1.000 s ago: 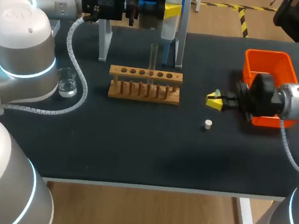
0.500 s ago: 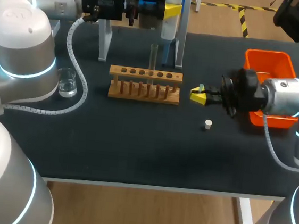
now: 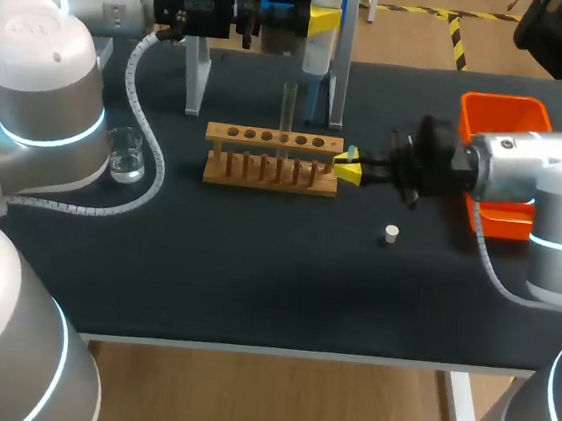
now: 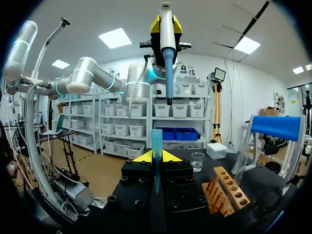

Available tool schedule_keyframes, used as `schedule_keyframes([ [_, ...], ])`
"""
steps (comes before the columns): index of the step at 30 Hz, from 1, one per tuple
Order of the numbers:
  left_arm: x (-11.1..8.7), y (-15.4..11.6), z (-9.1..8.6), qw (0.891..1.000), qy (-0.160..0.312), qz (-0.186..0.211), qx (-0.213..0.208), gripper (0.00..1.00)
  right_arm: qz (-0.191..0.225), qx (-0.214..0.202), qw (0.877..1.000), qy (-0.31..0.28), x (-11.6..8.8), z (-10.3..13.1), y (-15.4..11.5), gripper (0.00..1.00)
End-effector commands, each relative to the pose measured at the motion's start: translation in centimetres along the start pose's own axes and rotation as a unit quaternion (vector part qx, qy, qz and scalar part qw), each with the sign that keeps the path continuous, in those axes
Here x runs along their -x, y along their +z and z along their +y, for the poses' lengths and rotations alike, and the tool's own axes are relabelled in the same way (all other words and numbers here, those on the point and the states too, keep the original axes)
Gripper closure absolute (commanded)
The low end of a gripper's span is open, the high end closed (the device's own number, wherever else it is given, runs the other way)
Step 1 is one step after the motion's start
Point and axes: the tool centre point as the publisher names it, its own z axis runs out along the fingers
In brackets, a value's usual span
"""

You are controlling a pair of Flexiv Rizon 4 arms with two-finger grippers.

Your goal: Invert the test tube, pick up the pipette, mount the tip to pipette, aspirate from beaker and dispense into the tube, eject the tip, return the pipette, and cap with the stopper.

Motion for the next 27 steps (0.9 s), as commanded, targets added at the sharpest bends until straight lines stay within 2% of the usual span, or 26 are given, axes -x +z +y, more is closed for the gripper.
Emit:
schedule_keyframes([
  [1, 0.0, -0.1, 0.0, 1.0, 0.0, 0.0, -0.001, 1.0, 0.001, -0.003, 1.0, 0.0, 0.4, -0.2, 0.8, 1.0],
  [27, 0.0, -0.1, 0.0, 1.0, 0.0, 0.0, -0.001, 1.0, -0.001, -0.003, 1.0, 0.004, 1.1, 0.1, 4.0, 1.0],
])
